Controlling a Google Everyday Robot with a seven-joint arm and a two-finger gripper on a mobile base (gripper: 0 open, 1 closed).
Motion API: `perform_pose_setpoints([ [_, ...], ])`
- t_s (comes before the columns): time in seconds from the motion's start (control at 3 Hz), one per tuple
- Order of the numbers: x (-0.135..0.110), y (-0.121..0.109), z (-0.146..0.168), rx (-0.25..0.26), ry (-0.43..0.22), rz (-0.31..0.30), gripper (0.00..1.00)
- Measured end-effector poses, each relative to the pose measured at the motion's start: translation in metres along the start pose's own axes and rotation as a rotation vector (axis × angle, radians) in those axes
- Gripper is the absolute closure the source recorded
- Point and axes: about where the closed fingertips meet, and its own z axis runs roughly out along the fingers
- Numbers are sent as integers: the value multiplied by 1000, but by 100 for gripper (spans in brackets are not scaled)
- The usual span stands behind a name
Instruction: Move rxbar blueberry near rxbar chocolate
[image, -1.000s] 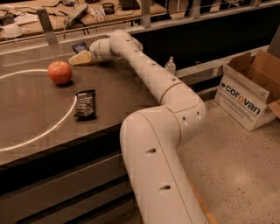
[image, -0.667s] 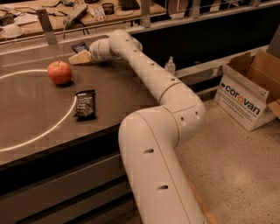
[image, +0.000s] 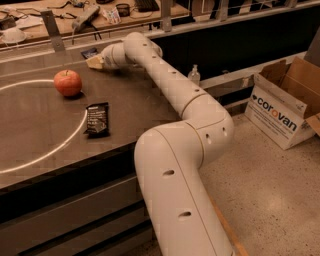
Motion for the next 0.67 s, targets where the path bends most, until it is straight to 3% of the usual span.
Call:
perform_pose_setpoints([
  [0.33, -3, 0, -1, 0, 0, 0, 100],
  [0.67, -3, 0, -1, 0, 0, 0, 100],
])
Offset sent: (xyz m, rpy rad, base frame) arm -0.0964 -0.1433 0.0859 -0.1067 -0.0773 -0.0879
